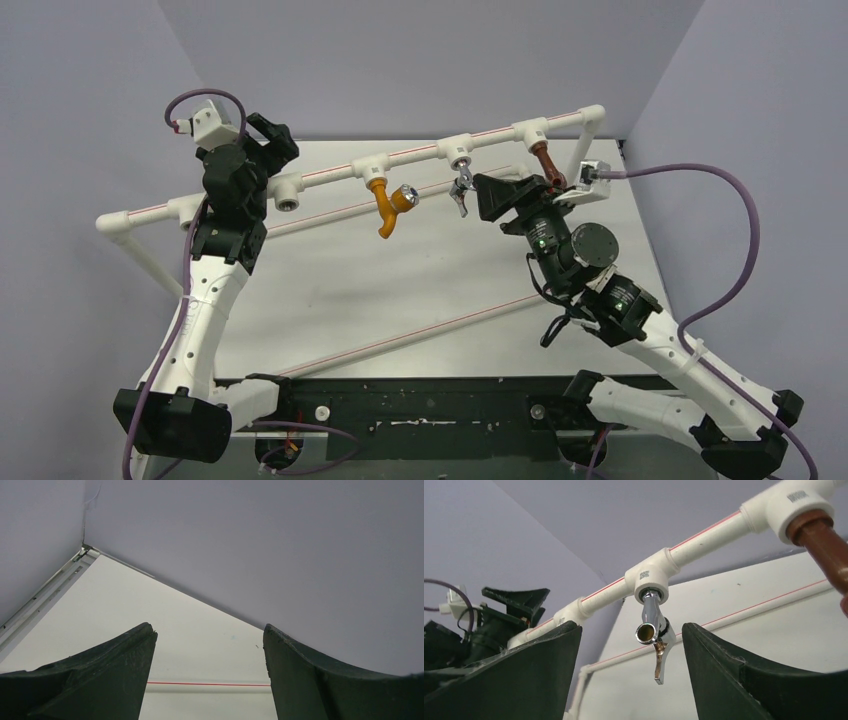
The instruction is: Install the water faucets
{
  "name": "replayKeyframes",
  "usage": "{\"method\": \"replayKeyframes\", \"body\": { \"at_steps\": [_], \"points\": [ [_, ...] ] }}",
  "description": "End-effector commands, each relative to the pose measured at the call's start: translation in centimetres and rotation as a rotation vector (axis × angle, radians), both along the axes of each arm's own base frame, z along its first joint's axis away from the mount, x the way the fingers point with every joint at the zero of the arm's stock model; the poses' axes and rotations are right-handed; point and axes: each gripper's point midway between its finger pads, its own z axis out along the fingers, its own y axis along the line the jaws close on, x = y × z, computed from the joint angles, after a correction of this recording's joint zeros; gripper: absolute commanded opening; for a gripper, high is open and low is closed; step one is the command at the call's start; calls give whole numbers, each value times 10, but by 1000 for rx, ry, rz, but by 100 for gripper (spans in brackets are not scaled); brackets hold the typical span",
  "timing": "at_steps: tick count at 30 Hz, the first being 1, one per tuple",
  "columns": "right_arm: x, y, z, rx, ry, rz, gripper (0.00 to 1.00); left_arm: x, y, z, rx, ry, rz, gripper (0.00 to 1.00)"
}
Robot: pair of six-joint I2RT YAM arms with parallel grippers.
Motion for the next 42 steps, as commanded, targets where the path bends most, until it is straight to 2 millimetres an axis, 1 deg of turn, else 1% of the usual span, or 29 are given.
{"method": "replayKeyframes", "body": {
  "at_steps": [1, 2, 3, 6, 10, 13, 15, 18, 21, 24, 27, 29, 31, 39, 42],
  "points": [
    [-9, 1, 33, -323, -189, 65, 74, -15, -1, -119, 65, 385, -20, 76],
    [-9, 1, 33, -400, -217, 71, 73, -16, -1, -119, 65, 386, -19, 76],
    [-10, 3, 37, -440, -243, 85, 72, -15, -1, -119, 66, 386, -20, 76],
    [-10, 4, 38, -666, -330, 111, 71, -15, -1, -120, 65, 389, -20, 76],
    [-12, 5, 37, -980, -487, 153, 69, -15, -2, -121, 66, 392, -23, 76],
    [-12, 1, 29, -1227, -581, 178, 70, -15, -2, -121, 65, 392, -23, 76],
    [-16, 2, 20, -1396, -639, 249, 72, -15, -2, -121, 65, 391, -23, 76],
    [-15, -6, 10, -1616, -675, 283, 72, -14, -2, -121, 64, 392, -26, 76],
    [-9, -17, 1, -1827, -680, 261, 72, -15, -3, -122, 63, 392, -26, 76],
    [-2, -25, -4, -2012, -676, 195, 73, -14, -3, -120, 63, 389, -26, 76],
    [1, -26, 0, -2148, -697, 105, 73, -15, -2, -121, 63, 392, -25, 76],
    [3, -24, 7, -2204, -722, 42, 73, -14, -3, -121, 62, 391, -27, 76],
    [4, -20, 9, -2257, -747, 7, 73, -15, -2, -120, 62, 390, -25, 76],
    [13, 3, -7, -2563, -786, -48, 75, -15, -2, -120, 64, 389, -24, 76],
    [17, 8, -10, -2633, -789, -69, 75, -15, -3, -120, 64, 388, -26, 76]
  ]
}}
